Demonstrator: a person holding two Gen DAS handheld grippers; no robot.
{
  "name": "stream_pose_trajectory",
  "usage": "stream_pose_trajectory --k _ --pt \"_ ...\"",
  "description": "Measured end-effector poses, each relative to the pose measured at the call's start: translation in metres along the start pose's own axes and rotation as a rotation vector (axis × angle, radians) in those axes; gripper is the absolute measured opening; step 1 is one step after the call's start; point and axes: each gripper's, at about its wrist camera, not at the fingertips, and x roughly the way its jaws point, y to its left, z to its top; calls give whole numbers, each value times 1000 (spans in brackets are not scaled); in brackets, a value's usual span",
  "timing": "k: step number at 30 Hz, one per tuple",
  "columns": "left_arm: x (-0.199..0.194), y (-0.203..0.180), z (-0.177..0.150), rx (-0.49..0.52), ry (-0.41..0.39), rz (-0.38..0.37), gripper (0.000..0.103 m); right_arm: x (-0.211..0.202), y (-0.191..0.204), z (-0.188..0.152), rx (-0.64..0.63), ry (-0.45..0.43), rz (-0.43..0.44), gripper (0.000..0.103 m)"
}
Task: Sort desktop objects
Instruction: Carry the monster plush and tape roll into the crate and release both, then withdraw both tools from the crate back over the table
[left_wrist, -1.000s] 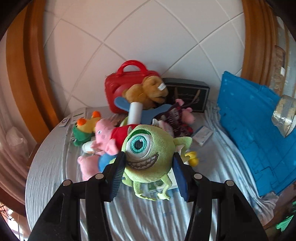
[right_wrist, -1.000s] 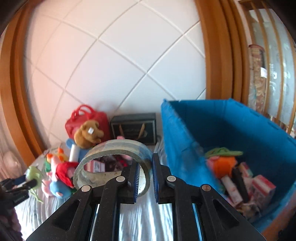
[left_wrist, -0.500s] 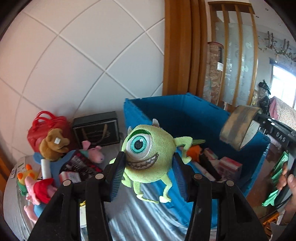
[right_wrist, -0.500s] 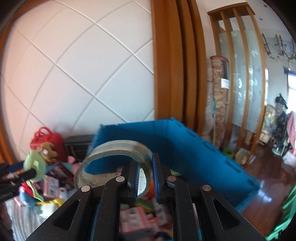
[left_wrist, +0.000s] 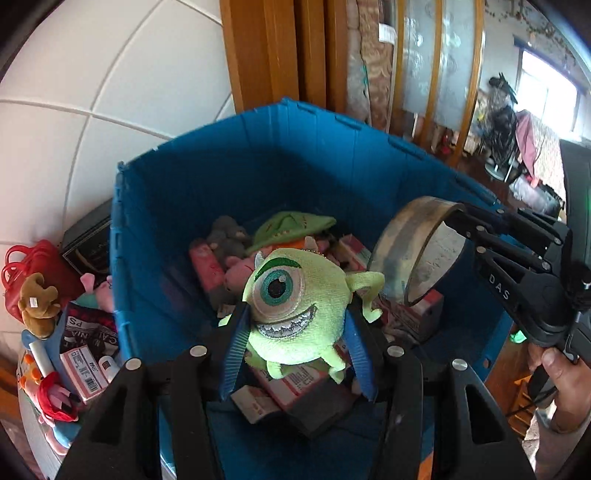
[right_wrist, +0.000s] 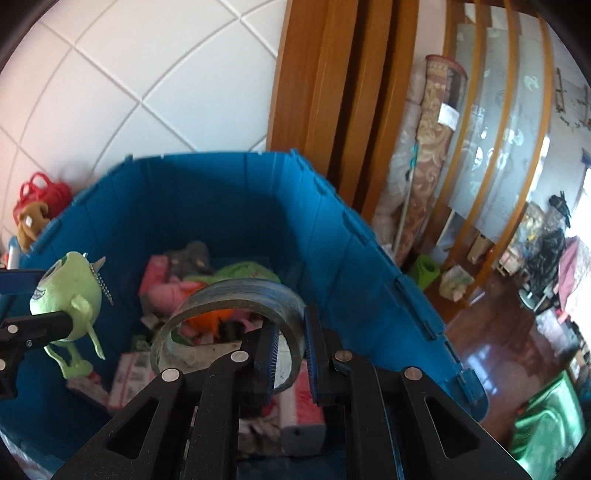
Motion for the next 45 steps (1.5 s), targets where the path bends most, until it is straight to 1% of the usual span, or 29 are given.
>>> stream_pose_trajectory --k 3,8,11,17,18,19,20,21,22,24,25,26,27,28,29,33,36,38,41,44,45 --pt "13 -7 0 2 32 11 50 13 -4 -5 -32 39 -4 14" --pt "28 -15 3 -3 72 6 51 31 -10 -10 -74 99 7 15" --pt "36 -12 3 -16 88 7 52 37 -9 -12 -86 120 16 19" --pt "40 -11 4 -21 102 51 54 42 -9 -12 -107 143 16 19" --pt "40 -10 4 -19 100 54 55 43 -9 -12 -111 147 15 19" --pt "39 -10 4 -15 100 56 60 45 -8 -11 -117 153 14 19" --pt "39 -10 3 -11 99 56 64 45 -8 -11 -118 155 18 22" --pt "39 -11 3 -9 96 57 72 45 -8 -11 -117 157 21 29" --pt "38 -11 2 -10 93 61 75 46 -8 -11 -116 162 23 34" --pt "38 -12 1 -4 94 61 75 46 -7 -12 -124 166 21 52" --pt "38 -12 1 -5 97 56 75 43 -6 -12 -129 158 14 56" --pt "38 -11 0 -6 99 52 75 42 -5 -11 -132 156 10 71" --pt "38 -11 0 -8 100 52 75 41 -5 -11 -133 155 10 90" --pt "37 -10 0 -10 98 53 75 38 -5 -9 -132 151 20 99" --pt "37 -10 0 -12 96 52 75 34 -6 -8 -130 141 25 103" --pt "34 -9 -3 -15 89 47 76 32 -4 -8 -145 150 3 103" --pt "30 -10 -6 -10 81 41 76 32 -3 -13 -135 167 18 103" --pt "25 -9 -7 -7 63 45 76 28 -2 -13 -128 164 21 103" --pt "9 -9 -10 -2 1 64 76 13 -1 -13 -105 128 29 103" --pt "-15 -3 -17 -10 -83 76 76 -15 2 -8 -71 56 60 103" --pt "-22 0 -20 -15 -107 78 78 -23 4 -7 -61 32 71 103"
